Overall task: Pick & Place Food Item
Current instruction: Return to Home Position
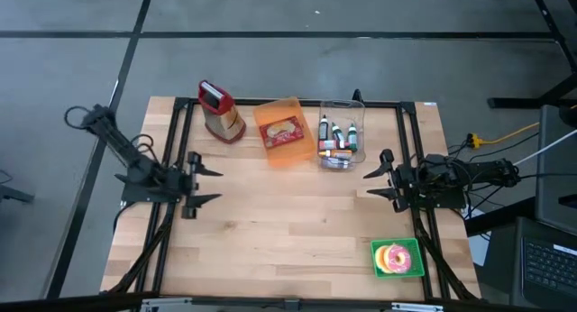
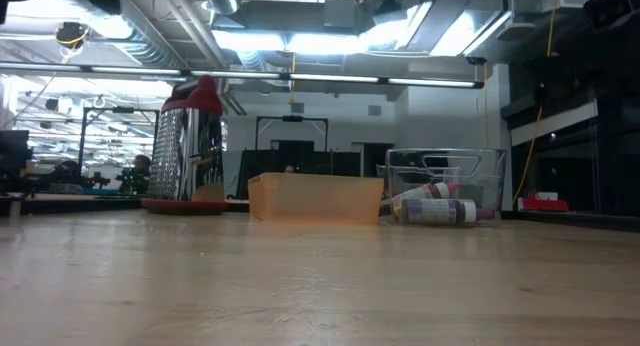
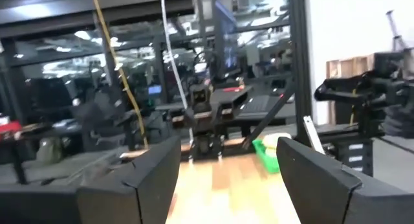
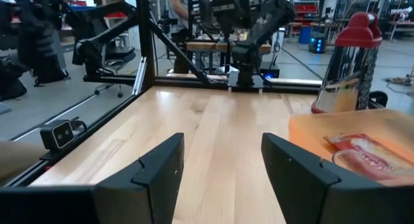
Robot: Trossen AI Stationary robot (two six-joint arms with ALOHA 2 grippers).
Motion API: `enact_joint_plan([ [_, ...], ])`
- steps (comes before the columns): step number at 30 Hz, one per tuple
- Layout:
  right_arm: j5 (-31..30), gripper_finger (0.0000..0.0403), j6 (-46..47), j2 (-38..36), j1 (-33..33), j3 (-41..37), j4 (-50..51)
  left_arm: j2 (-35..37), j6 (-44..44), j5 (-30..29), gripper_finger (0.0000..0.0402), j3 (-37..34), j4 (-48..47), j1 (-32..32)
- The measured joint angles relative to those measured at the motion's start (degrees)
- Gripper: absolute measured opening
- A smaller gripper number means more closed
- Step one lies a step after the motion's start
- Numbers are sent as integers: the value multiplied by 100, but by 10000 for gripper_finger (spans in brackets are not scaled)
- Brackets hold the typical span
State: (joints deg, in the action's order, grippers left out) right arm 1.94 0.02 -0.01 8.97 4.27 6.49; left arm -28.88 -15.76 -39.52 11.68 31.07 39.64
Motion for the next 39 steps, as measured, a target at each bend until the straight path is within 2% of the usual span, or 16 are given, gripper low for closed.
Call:
enact_joint_plan([
  [3,-4,210,90,0,0,0,23,961,17,-537,251,-4,-1069,438],
  [7,-3,210,152,0,0,0,23,1997,284,-843,251,-4,-2253,964],
  [10,-55,210,176,0,1,0,23,2362,584,-807,251,-7,-2894,1222],
  [14,-200,210,194,0,2,0,54,2513,1004,-794,251,-7,-3457,1407],
  [18,-213,210,211,0,2,0,68,2620,1246,-820,251,-124,-3504,1451],
  [24,-210,210,211,0,1,0,79,2882,1098,-897,251,-1033,-2585,1465],
  [28,-195,210,209,0,0,0,73,2850,1415,-491,251,-1119,-2660,1469],
  [34,-193,210,83,0,1,0,64,2887,1045,224,251,-1119,-2586,1464],
  [39,-193,210,-103,0,2,0,64,2870,1296,1211,251,-1119,-2703,1469],
])
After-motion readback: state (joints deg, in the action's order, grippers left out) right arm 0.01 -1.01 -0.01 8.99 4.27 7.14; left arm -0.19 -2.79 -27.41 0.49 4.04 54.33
